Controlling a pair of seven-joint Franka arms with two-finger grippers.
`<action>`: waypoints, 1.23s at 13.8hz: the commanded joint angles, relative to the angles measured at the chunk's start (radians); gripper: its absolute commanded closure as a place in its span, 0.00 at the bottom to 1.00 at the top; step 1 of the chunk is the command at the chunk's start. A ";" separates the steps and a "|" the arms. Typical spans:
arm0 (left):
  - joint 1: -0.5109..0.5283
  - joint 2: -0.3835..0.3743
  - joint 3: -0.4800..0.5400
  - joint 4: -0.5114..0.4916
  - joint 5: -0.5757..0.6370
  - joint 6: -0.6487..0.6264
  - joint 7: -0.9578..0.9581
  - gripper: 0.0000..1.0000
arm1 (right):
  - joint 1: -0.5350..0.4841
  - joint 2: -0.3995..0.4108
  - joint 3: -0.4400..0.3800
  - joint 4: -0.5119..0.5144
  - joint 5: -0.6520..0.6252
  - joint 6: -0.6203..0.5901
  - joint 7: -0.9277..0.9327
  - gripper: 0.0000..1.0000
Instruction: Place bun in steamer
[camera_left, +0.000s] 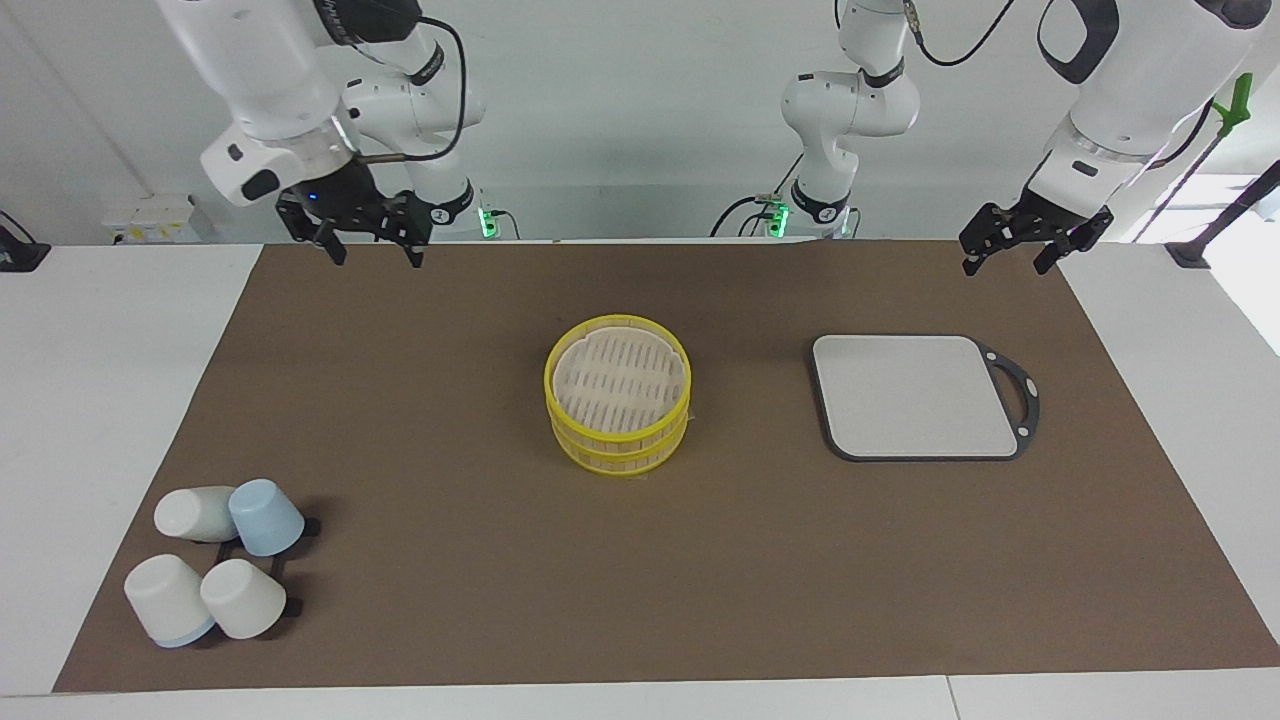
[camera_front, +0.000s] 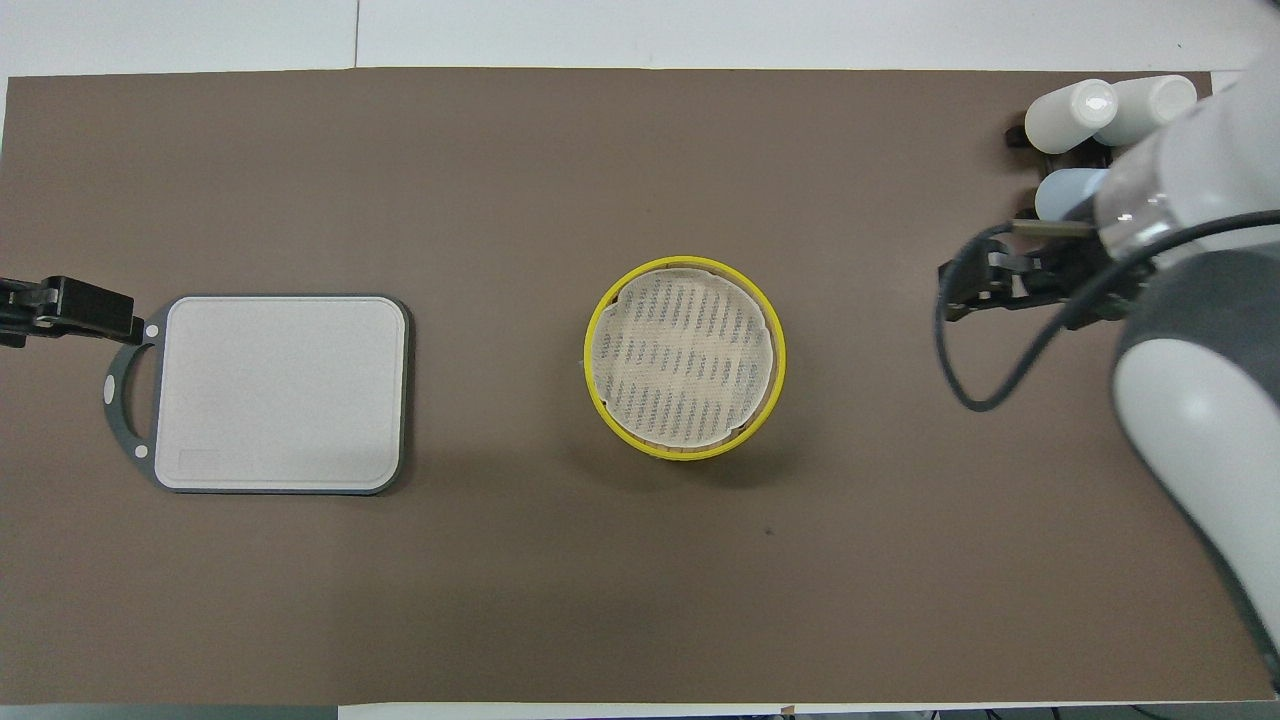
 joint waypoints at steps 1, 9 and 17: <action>-0.001 0.012 0.003 0.019 0.013 0.008 0.017 0.00 | -0.055 -0.060 0.024 -0.081 -0.008 0.068 -0.053 0.00; -0.001 0.012 0.003 0.019 0.013 0.008 0.015 0.00 | -0.100 -0.017 0.027 -0.026 -0.066 0.052 -0.059 0.00; -0.001 0.012 0.003 0.019 0.011 0.008 0.015 0.00 | -0.131 -0.035 0.037 -0.056 -0.066 0.070 -0.079 0.00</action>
